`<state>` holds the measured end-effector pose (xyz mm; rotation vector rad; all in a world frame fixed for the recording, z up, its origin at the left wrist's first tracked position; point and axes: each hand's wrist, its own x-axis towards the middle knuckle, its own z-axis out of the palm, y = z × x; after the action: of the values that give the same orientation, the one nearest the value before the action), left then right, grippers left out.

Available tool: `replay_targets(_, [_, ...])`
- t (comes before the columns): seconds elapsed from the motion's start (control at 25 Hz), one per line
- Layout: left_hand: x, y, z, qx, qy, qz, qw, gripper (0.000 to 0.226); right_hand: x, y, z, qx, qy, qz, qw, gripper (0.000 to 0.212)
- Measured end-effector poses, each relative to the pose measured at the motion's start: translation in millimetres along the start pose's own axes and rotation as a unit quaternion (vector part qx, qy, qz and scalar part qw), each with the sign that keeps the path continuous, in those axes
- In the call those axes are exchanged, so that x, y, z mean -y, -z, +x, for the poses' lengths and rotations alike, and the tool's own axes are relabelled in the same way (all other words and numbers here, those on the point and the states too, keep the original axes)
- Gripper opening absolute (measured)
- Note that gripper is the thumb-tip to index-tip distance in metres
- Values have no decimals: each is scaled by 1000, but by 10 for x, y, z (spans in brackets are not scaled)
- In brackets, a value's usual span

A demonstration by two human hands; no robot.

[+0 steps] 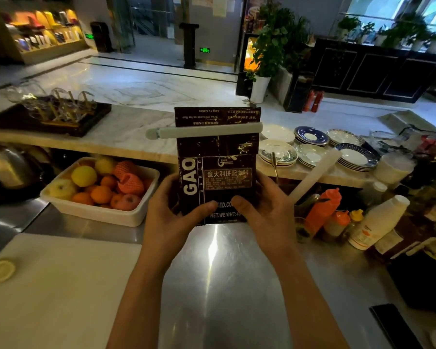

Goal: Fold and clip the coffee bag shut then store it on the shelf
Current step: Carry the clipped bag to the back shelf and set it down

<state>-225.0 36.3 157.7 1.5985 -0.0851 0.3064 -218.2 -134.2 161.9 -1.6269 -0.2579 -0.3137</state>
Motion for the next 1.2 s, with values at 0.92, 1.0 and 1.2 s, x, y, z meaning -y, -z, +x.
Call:
replay_targets(0.92, [-1136,346,-4404,-709,55,208,671,65,1020,-1444,-2832,669,27,264,695,50])
replay_targets(1.0, [-1324,203,-4960,-751,50,219,621,65,1257,-1441,-3401,712,38,280,643,52])
replay_targets(1.2, [-1752,-289,-6307,-833,37,236,500,72,1826,-1129,-4785,796,50,312,516,53])
